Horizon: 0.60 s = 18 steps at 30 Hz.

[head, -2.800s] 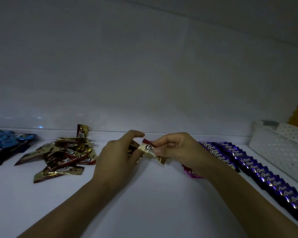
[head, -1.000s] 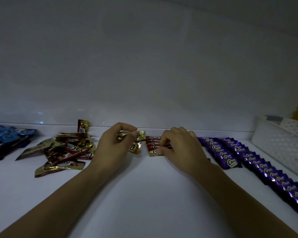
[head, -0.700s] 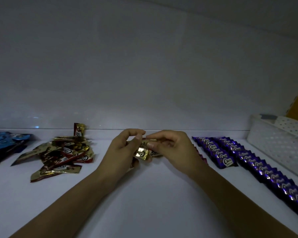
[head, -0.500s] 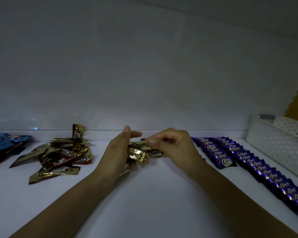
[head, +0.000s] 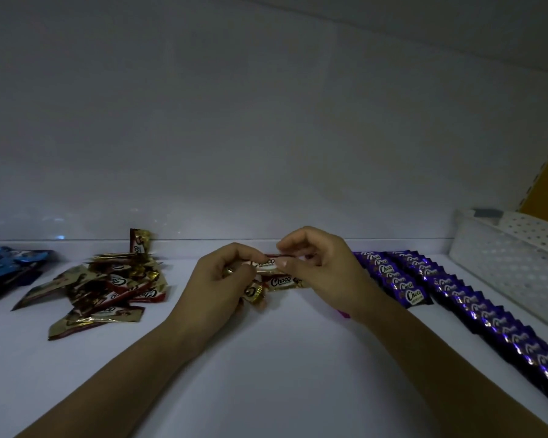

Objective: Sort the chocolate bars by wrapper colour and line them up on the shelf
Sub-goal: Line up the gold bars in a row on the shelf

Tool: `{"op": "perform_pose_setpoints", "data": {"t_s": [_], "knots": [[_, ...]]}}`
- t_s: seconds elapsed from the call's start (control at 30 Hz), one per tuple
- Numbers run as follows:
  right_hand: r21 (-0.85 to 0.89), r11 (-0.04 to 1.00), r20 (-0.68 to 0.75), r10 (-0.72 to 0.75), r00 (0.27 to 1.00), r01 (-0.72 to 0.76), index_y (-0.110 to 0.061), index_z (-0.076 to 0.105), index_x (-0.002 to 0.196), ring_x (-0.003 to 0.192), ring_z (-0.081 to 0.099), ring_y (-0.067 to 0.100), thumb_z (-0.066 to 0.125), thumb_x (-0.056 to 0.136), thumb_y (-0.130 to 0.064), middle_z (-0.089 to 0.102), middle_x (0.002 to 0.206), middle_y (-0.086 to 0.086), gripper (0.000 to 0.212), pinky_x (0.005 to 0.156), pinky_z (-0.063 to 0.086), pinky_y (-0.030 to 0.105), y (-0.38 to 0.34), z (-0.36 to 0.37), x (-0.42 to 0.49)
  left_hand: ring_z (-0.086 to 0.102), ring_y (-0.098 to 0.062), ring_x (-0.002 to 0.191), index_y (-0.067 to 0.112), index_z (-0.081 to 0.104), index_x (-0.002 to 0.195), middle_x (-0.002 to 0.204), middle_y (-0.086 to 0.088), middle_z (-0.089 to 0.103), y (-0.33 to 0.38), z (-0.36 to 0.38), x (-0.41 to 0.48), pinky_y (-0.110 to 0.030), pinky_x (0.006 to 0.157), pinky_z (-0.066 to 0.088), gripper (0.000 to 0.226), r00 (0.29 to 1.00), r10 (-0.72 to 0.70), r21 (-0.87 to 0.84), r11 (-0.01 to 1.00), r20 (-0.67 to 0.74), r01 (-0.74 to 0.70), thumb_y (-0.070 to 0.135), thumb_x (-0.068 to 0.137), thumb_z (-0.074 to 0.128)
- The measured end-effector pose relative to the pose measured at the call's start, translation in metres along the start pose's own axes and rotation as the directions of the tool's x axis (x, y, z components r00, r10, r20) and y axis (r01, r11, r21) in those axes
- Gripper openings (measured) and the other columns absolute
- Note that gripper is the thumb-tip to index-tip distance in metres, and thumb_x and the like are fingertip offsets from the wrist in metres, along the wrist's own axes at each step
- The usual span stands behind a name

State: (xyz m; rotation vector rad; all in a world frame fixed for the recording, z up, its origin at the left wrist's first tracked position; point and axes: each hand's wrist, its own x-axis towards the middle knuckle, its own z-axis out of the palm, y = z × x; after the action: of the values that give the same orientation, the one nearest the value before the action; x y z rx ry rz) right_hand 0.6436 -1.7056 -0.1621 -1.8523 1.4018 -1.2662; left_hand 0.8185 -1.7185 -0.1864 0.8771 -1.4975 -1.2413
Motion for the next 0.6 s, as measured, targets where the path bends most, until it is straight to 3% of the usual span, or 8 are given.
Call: {"op": "perform_pose_setpoints", "data": {"t_s": [0.1,0.17,0.3,0.4,0.53,0.6], "knots": [[0.02,0.999,0.109,0.048,0.993,-0.051,-0.018,0.072,0.089,0.081,0.068,0.018,0.069,0.082,-0.001,0.073,0.089,0.008,0.018,0.076,0.054,0.027,0.0,-0.006,0.0,0.055,-0.01,0.047,0.021,0.067,0.092,0.069,-0.008,0.07,-0.003,0.003,-0.001,-0.017,0.04,0.036,0.026,0.997,0.068,0.105,0.992,-0.026,-0.065,0.003,0.095,0.048],[-0.077,0.992,0.08,0.102,0.992,-0.096,-0.021,0.073,0.082,0.074,0.065,0.016,0.071,0.08,-0.001,0.072,0.082,0.008,0.02,0.072,0.051,0.023,0.004,-0.012,0.001,0.059,-0.006,0.053,0.027,0.063,0.101,0.08,-0.001,0.07,-0.004,0.002,0.003,-0.017,0.041,0.04,0.023,0.993,0.033,0.087,0.996,-0.113,-0.024,0.009,0.095,0.05],[-0.378,0.916,0.076,0.178,0.981,-0.136,-0.02,0.076,0.086,0.075,0.06,0.007,0.076,0.077,-0.013,0.065,0.074,-0.012,0.011,0.075,0.045,0.021,0.011,-0.016,0.002,0.065,-0.008,0.072,0.023,0.054,0.114,0.091,0.003,0.066,-0.006,-0.007,0.01,-0.016,0.041,0.044,0.028,0.961,-0.112,-0.078,0.992,-0.252,0.095,0.005,0.095,0.049],[-0.515,0.853,0.065,0.135,0.989,-0.083,-0.024,0.076,0.09,0.082,0.053,0.004,0.075,0.078,-0.023,0.05,0.072,-0.023,0.012,0.088,0.041,0.027,0.01,-0.012,0.0,0.069,-0.016,0.08,0.025,0.048,0.122,0.1,-0.001,0.066,-0.006,-0.009,0.011,-0.02,0.047,0.05,0.038,0.959,-0.124,-0.092,0.99,-0.254,0.104,-0.001,0.095,0.05],[-0.605,0.795,0.041,0.083,0.996,-0.041,-0.029,0.075,0.09,0.091,0.053,0.008,0.073,0.08,-0.028,0.05,0.08,-0.018,0.011,0.1,0.035,0.04,0.005,-0.008,-0.004,0.071,-0.017,0.066,0.031,0.045,0.121,0.094,-0.005,0.069,-0.007,-0.008,0.008,-0.027,0.05,0.054,0.041,0.966,-0.117,-0.052,0.993,-0.23,0.108,0.003,0.093,0.056],[-0.617,0.786,0.037,0.078,0.996,-0.039,-0.029,0.074,0.091,0.095,0.055,0.011,0.072,0.081,-0.03,0.054,0.089,-0.013,0.01,0.1,0.033,0.038,0.005,-0.007,-0.004,0.07,-0.018,0.06,0.018,0.052,0.114,0.087,-0.006,0.073,-0.004,-0.007,0.007,-0.027,0.046,0.053,0.029,0.969,-0.121,-0.138,0.986,-0.214,0.093,0.003,0.091,0.059]]}}
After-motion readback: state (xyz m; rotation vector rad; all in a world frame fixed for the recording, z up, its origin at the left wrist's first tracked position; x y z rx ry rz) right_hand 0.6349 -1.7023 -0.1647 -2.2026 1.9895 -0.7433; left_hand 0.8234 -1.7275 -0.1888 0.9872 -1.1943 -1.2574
